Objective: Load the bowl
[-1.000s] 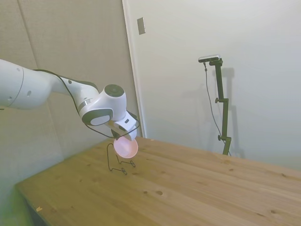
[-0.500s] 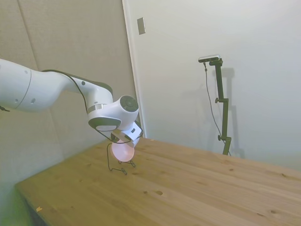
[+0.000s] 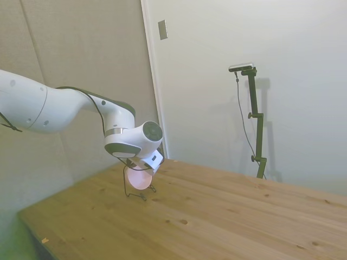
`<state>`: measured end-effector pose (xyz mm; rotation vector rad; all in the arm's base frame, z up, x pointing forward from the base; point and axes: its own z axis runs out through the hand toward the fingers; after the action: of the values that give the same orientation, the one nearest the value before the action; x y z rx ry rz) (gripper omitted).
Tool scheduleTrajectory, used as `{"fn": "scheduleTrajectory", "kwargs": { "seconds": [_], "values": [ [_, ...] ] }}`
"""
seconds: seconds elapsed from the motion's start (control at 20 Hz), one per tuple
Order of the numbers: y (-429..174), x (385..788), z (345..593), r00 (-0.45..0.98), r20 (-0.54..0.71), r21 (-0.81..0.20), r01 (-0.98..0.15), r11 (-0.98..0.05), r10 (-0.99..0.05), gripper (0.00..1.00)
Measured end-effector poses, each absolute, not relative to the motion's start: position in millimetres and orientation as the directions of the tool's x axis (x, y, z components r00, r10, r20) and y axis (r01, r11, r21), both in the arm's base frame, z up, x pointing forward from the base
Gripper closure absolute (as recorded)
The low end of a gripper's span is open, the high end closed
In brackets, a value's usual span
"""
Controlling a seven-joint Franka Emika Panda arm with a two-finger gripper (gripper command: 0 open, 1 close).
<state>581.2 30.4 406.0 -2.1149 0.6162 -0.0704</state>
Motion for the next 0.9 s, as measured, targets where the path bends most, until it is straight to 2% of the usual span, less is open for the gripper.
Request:
{"fn": "scheduleTrajectory", "kwargs": {
  "seconds": [0.9],
  "values": [
    [33, 580, 390, 0.876, -0.188, -0.787, -0.405, -0.466, -0.444, 1.00]
  ]
}}
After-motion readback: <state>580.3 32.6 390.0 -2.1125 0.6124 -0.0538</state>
